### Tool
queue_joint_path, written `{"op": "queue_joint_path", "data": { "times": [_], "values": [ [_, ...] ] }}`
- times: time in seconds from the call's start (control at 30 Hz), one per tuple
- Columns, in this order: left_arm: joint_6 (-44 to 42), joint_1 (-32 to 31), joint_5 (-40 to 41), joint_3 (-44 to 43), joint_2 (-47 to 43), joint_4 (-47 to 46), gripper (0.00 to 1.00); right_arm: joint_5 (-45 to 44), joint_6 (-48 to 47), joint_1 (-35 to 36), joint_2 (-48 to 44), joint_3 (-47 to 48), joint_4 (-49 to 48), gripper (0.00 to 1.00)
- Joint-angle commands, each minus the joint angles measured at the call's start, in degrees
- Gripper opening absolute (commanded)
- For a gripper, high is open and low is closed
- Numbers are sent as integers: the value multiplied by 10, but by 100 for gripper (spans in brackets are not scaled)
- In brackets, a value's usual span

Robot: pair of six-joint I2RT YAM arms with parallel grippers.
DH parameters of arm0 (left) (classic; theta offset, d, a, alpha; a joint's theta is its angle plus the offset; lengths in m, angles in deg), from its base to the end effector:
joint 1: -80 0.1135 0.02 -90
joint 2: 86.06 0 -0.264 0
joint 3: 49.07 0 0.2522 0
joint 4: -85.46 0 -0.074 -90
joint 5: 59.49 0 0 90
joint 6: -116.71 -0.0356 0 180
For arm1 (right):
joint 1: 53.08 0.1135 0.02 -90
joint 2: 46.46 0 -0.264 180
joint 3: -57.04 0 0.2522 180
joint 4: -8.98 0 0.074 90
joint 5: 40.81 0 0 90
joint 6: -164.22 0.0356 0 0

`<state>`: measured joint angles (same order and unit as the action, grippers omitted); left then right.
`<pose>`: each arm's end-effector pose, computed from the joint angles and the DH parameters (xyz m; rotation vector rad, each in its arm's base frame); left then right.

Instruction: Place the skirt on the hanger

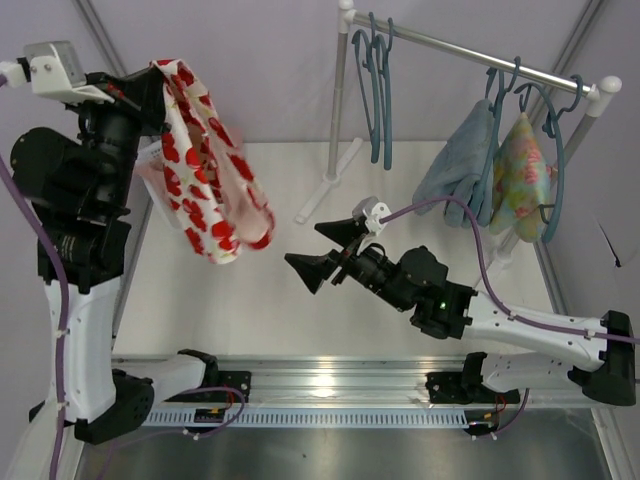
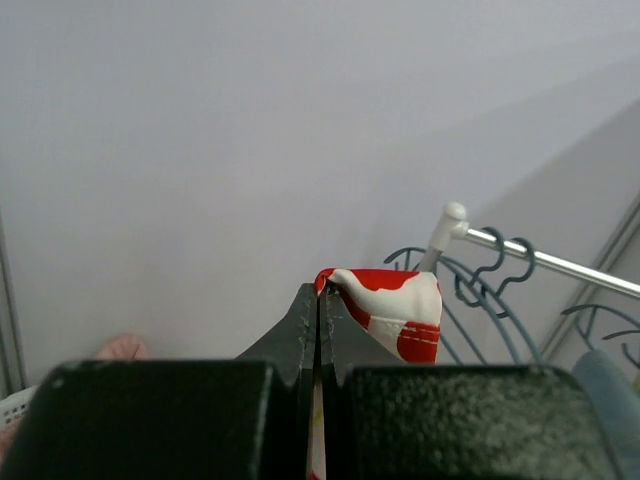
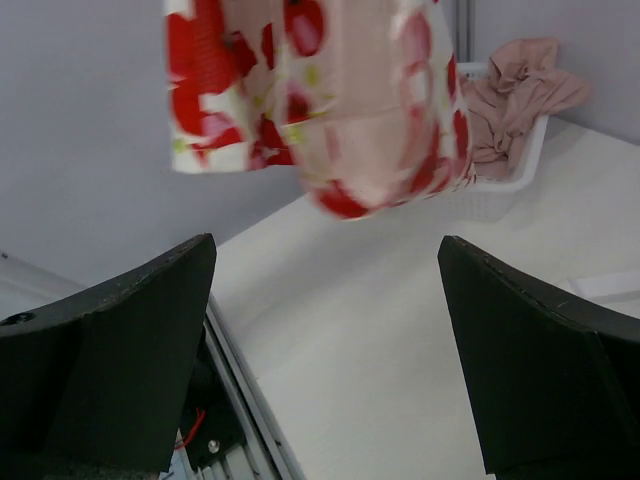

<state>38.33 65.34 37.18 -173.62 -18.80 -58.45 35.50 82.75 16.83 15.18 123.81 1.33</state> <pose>0.1522 -0.0355 0.6087 -0.0706 1.2078 -0.3318 0.0944 0.2335 0.3924 -0.5369 1.3194 0.9843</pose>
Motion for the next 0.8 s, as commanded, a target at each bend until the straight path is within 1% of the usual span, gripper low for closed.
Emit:
{"op": "queue_joint_path", "data": {
  "times": [0.0, 0.07, 0.1, 0.13, 0.17, 0.2, 0.23, 0.33, 0.4, 0.43, 0.5, 0.53, 0.57, 0.63, 0.67, 0.7, 0.77],
  "values": [
    [37, -4, -34, 20, -24, -3, 0, -12, 12, 3, 24, 44, -15, 99],
    [46, -5, -54, 42, -33, -6, 0, -7, 18, 6, 29, 53, -16, 99],
    [55, -9, -62, 73, -35, -7, 0, -9, 20, 8, 29, 56, -12, 99],
    [52, -14, -62, 85, -41, -9, 0, -22, 26, 8, 27, 58, -4, 99],
    [49, -32, -62, 94, -42, -8, 0, -34, 31, 8, 23, 60, 14, 99],
    [39, -41, -48, 118, -42, -6, 0, -49, 38, 8, 15, 62, 24, 99],
    [35, -49, -40, 124, -39, -4, 0, -82, 48, 8, 9, 63, 36, 99],
    [21, -83, -14, 157, -34, 12, 0, -128, 60, 7, -12, 58, 93, 99],
    [8, -111, 8, 166, -32, 23, 0, -141, 61, 6, -21, 54, 111, 99],
    [4, -119, 28, 171, -29, 28, 0, -151, 62, 3, -28, 51, 130, 99],
    [-16, -156, 62, 165, -14, 58, 0, -157, 66, 4, -37, 47, 146, 99],
    [-25, -171, 115, 144, -5, 73, 0, -164, 68, 3, -45, 43, 159, 99],
    [-34, -211, 148, 136, 16, 89, 0, -167, 75, 2, -50, 41, 165, 99],
    [-64, -249, 219, 109, 39, 137, 0, -172, 81, 1, -58, 33, 180, 99],
    [-70, -276, 275, 93, 51, 153, 0, -172, 84, 1, -64, 31, 186, 99],
    [-78, -285, 292, 81, 69, 169, 0, -173, 91, 0, -68, 28, 191, 99],
    [-78, -293, 316, 76, 78, 202, 0, -184, 100, -1, -74, 22, 210, 99]
  ]
}}
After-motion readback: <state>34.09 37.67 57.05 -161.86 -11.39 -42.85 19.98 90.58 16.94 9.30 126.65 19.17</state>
